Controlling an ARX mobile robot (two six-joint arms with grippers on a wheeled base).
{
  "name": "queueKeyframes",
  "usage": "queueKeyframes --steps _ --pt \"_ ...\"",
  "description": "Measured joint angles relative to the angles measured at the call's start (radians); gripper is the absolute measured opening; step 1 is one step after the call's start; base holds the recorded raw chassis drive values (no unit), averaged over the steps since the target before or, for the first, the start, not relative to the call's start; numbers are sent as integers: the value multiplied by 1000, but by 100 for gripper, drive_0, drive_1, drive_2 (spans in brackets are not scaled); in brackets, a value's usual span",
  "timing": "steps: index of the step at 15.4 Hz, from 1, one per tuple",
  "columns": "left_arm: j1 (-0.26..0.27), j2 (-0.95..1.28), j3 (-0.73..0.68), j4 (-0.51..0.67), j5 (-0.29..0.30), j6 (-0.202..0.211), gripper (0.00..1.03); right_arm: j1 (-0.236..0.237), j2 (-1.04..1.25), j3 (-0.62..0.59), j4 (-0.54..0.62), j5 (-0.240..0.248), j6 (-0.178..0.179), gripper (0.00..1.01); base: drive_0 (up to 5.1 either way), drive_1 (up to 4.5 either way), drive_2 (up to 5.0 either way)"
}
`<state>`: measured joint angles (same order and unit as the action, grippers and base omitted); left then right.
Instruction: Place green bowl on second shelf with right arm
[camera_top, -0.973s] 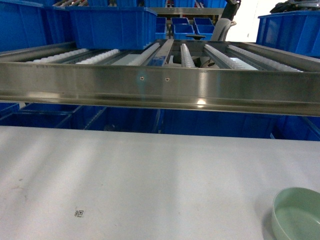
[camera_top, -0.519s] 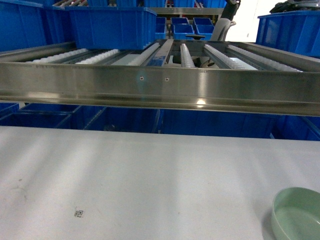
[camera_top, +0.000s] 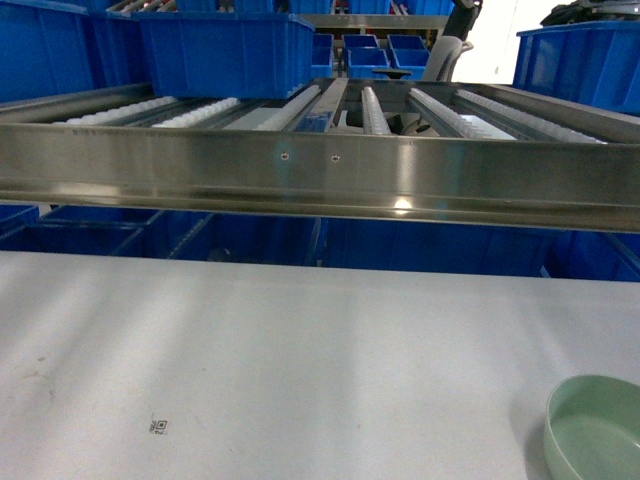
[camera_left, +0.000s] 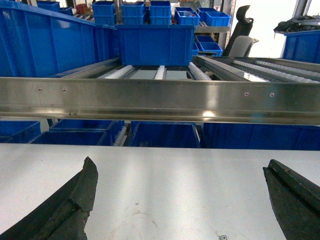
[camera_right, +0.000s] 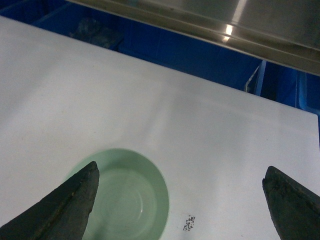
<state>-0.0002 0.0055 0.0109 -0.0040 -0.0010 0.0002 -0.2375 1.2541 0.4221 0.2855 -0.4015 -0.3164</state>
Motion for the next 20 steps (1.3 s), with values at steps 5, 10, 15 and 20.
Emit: queueKeyframes --steps 5,10,15,20 --pt "0 0 0 0 0 0 98 46 56 -11 -60 -10 -95 98 0 0 0" --pt "0 0 0 0 0 0 98 99 244 -18 37 46 -146 98 0 0 0" --pt "0 0 0 0 0 0 98 77 385 8 82 68 -169 98 0 0 0" --pt "0 0 0 0 0 0 98 74 462 41 99 71 -174 98 0 0 0"
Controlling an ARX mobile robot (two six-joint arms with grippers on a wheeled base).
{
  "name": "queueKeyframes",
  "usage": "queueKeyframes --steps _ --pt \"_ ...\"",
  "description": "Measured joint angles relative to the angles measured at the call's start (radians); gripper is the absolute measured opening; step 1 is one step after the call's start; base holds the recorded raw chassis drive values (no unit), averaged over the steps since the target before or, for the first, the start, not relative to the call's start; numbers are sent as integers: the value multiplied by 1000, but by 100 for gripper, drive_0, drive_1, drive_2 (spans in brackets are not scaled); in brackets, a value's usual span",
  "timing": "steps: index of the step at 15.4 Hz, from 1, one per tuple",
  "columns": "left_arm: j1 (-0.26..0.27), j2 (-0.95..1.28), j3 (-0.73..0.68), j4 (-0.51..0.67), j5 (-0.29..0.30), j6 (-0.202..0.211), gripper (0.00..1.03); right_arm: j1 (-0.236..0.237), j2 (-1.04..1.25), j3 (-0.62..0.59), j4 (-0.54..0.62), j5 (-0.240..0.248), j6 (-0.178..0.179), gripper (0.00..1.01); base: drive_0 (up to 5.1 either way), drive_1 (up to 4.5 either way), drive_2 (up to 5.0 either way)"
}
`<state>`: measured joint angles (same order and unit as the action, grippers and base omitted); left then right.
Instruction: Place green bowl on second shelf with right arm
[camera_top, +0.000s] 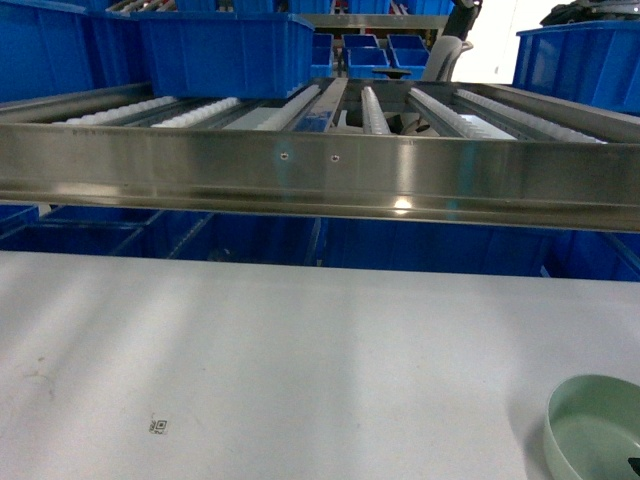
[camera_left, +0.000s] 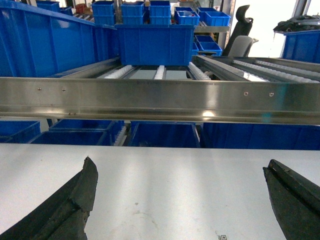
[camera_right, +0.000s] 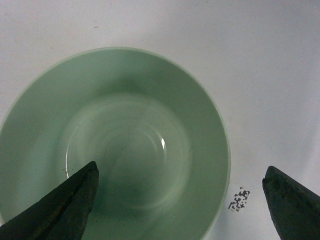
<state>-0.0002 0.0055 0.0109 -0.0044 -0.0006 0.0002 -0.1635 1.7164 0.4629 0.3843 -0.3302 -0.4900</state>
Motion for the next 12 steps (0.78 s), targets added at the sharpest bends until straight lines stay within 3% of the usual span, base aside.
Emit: queueKeyframes --steps 7,8,12 --pt "0 0 0 0 0 0 98 -2 84 50 6 21 29 97 0 0 0" --pt "0 0 0 0 0 0 98 -1 89 53 15 23 31 91 0 0 0" --pt "0 0 0 0 0 0 98 0 107 56 22 28 42 46 0 0 0"
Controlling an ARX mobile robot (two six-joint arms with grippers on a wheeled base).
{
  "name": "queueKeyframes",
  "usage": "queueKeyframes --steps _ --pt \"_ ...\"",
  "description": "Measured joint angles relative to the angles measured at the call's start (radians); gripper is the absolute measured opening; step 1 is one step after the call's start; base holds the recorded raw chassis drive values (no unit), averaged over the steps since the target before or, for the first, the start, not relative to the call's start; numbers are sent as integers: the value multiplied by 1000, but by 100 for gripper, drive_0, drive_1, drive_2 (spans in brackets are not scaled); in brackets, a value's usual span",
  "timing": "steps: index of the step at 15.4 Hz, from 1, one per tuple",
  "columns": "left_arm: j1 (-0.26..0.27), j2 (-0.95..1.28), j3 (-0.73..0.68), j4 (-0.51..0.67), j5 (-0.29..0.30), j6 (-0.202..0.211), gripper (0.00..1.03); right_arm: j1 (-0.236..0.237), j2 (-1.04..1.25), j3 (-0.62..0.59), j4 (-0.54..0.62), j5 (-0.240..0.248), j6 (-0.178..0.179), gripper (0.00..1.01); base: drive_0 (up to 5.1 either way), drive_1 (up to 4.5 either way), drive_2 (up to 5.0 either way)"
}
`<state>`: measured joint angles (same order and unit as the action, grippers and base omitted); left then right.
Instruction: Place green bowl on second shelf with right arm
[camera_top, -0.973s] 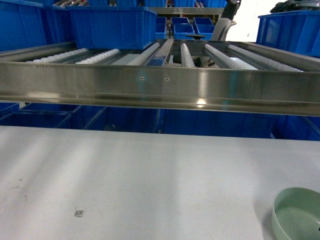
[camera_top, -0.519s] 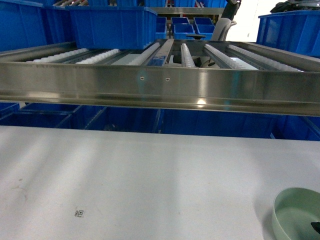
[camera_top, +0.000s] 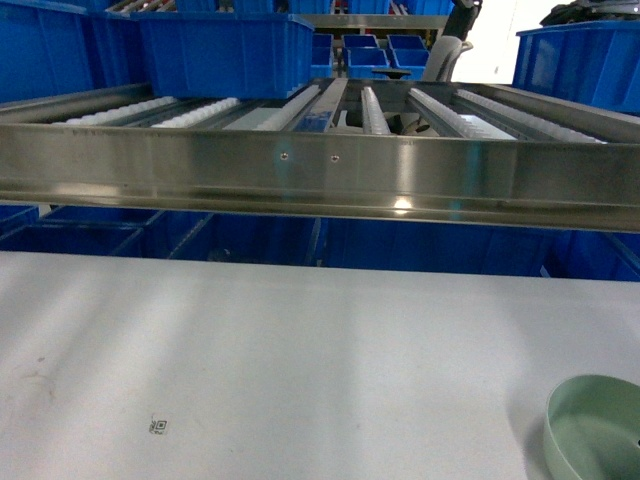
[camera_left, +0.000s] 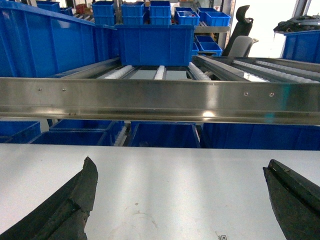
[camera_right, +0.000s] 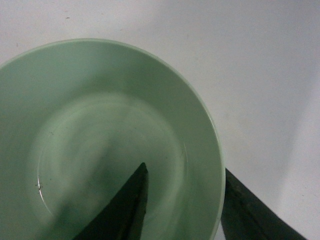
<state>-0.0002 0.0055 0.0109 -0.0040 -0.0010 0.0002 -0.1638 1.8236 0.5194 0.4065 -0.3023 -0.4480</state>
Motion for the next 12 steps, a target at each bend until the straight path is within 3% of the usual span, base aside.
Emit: queueKeyframes --steps 3,4,9,12 --pt "0 0 0 0 0 0 98 1 7 -3 14 4 4 9 0 0 0" --pt "0 0 0 0 0 0 98 1 6 -7 19 -6 13 2 0 0 0" --pt "0 0 0 0 0 0 98 0 6 -50 92 -4 43 2 0 0 0" --pt "0 0 0 0 0 0 98 0 -19 -89 138 0 79 2 0 0 0"
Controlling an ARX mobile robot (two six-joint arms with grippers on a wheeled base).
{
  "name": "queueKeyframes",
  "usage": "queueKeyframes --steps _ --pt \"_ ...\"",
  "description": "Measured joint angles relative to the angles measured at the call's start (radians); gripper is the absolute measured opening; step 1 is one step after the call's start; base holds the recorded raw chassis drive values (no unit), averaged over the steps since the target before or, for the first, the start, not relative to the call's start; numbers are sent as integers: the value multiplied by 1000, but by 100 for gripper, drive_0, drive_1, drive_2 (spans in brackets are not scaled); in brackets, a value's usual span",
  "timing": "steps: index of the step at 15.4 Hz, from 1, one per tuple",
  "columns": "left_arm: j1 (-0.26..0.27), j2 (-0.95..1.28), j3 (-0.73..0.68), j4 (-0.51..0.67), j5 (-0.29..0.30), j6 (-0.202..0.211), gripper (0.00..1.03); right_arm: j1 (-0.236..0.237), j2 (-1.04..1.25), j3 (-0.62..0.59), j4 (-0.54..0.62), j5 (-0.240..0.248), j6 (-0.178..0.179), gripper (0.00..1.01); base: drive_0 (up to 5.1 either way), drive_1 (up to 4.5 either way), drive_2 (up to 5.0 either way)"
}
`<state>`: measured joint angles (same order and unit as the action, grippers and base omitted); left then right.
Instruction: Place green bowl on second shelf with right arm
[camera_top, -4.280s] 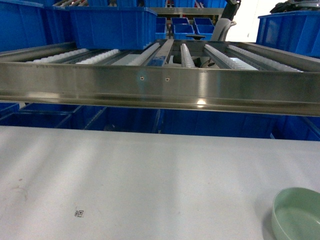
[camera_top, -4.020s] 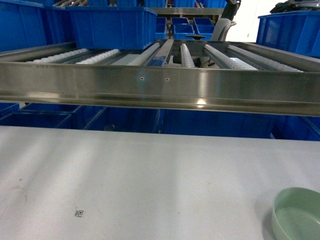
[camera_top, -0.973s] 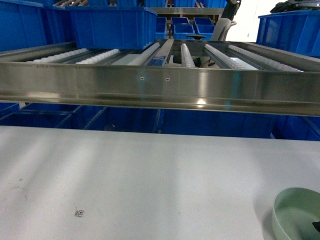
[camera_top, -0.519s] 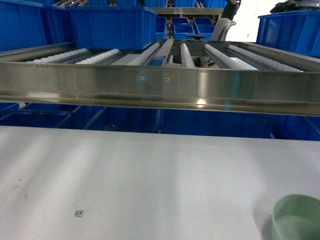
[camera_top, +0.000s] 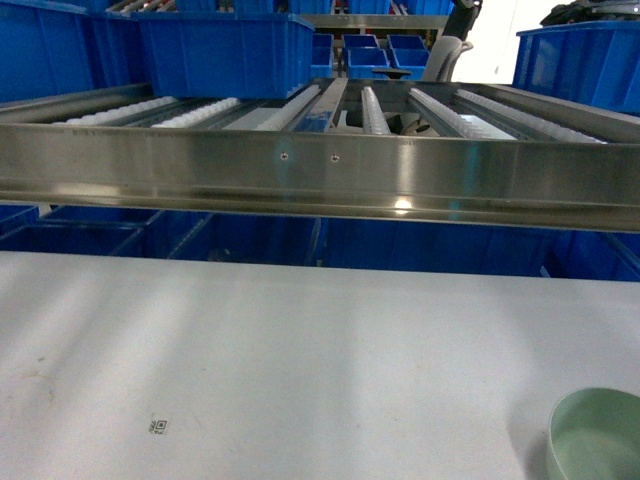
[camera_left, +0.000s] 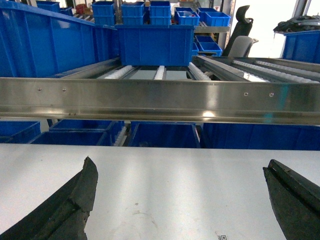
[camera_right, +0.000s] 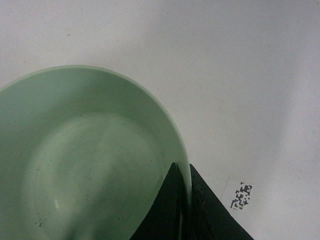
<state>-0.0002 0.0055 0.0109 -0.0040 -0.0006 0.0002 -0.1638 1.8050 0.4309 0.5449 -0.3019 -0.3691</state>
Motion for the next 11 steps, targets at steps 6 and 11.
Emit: queueKeyframes --steps 6,11 --pt "0 0 0 0 0 0 98 58 -424 -90 -60 14 149 2 0 0 0" --pt "0 0 0 0 0 0 98 56 -720 -91 -194 14 236 2 0 0 0"
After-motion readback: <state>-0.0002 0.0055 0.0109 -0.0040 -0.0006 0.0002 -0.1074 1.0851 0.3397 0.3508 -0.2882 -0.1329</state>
